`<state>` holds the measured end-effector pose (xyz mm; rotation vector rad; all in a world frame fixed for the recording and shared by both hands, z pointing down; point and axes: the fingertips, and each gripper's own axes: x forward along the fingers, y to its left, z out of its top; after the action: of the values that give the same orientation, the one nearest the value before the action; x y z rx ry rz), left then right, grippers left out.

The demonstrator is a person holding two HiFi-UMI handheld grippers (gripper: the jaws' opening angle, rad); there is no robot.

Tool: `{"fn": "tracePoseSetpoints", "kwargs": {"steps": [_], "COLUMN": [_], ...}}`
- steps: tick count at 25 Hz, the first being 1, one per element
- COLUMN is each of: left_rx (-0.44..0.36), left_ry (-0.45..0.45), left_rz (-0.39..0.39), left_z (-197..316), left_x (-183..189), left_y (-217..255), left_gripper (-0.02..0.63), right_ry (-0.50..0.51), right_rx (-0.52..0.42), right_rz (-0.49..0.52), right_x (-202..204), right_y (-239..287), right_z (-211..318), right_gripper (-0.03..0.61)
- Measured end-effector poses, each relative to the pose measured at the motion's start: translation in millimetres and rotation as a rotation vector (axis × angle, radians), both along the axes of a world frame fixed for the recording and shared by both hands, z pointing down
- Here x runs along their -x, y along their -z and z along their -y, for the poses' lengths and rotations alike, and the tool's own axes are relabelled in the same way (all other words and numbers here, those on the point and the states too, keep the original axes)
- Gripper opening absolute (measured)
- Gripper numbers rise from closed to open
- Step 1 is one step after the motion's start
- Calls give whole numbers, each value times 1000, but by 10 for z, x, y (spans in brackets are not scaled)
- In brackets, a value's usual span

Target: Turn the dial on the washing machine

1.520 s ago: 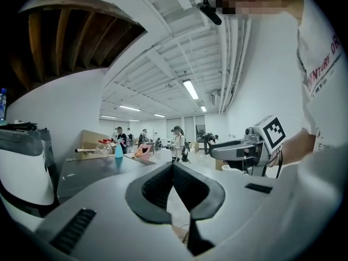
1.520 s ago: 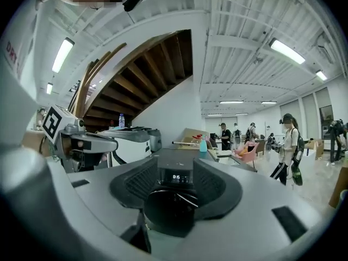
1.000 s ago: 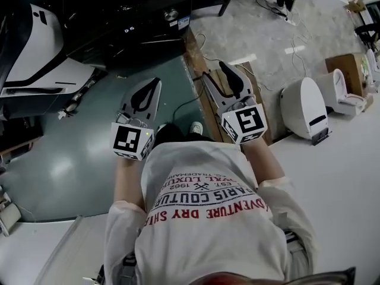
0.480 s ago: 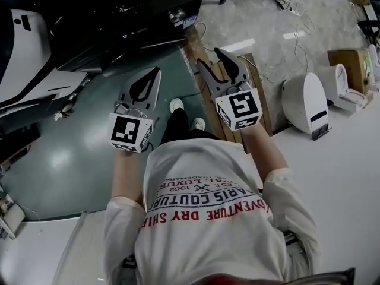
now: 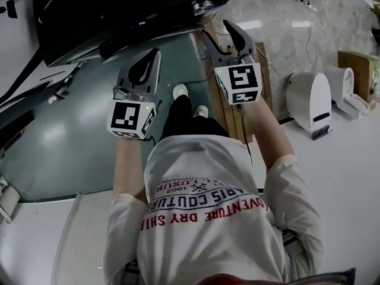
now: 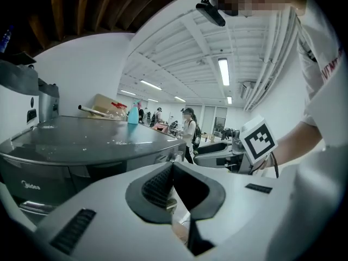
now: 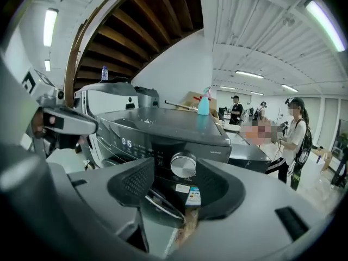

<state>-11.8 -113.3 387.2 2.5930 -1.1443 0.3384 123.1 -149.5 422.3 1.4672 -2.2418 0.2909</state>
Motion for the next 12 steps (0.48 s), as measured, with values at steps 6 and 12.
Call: {"fn": "tracePoseSetpoints", "kwargs": {"steps": [6,12], "left_rx": [33,67], "left_ry": [39,86], "left_rz": [4,-5], "left_z": [190,242], "left_x": [131,192], "left_y": [-312,-492], "left_gripper": [15,15], "right_ry": [-7,-44], "right_rx": [-13,-12], "right_rz": [-43,-109], "right_x": [74,82], "right_y": [-326,-555], "right_z": [368,598], "right_gripper": [288,304]}}
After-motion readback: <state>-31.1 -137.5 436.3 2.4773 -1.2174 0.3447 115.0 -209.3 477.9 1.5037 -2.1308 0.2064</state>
